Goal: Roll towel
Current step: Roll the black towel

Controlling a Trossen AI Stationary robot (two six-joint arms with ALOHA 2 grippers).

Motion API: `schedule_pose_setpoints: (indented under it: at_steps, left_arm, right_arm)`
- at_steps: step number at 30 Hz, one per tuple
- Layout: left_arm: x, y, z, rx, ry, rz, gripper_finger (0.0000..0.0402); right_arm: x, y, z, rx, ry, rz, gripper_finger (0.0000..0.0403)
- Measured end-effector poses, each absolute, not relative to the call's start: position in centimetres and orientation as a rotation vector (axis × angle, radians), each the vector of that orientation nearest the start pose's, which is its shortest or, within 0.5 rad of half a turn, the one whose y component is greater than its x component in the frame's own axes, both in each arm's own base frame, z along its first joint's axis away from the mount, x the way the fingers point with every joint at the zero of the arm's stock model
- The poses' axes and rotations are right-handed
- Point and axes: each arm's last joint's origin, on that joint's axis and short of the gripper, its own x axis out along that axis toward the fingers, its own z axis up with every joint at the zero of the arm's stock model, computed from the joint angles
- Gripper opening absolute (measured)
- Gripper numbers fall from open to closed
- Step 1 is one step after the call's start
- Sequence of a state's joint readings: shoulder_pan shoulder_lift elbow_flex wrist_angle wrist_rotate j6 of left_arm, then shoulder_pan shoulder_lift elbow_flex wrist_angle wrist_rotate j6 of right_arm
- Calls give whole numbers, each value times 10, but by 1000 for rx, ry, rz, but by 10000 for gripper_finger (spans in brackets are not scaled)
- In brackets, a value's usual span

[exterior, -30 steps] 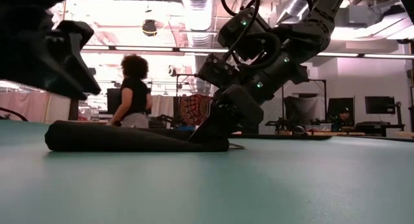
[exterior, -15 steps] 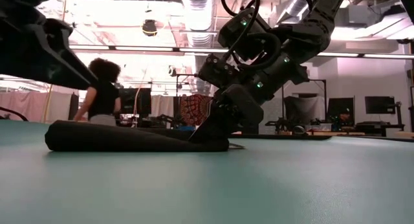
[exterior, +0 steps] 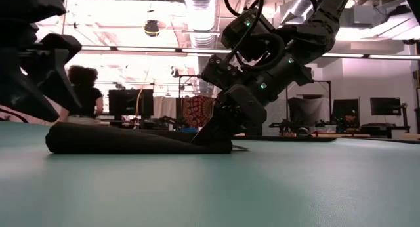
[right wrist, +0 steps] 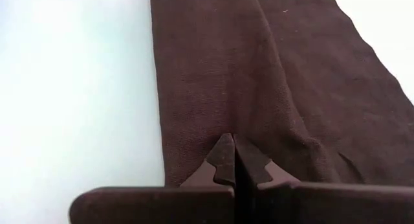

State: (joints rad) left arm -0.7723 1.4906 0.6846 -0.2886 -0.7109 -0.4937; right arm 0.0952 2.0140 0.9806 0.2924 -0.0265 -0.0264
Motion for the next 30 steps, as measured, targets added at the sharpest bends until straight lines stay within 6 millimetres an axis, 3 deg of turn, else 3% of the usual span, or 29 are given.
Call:
schedule_pose_setpoints:
  at_steps: [6, 13, 25, 30]
  left_arm:
    - [193, -161, 151, 354, 785, 144, 208]
    - [179, -146, 126, 330, 794, 188, 245]
    - [159, -125, 96, 328, 715, 201, 247]
    - [156, -122, 92, 358, 736, 182, 221]
  right_arm:
    - [380, 37, 97, -50, 740, 126, 11]
    - [380, 37, 97, -51, 739, 126, 11]
    - [380, 37, 97, -48, 740, 125, 11]
    - [380, 37, 97, -33, 741, 119, 11]
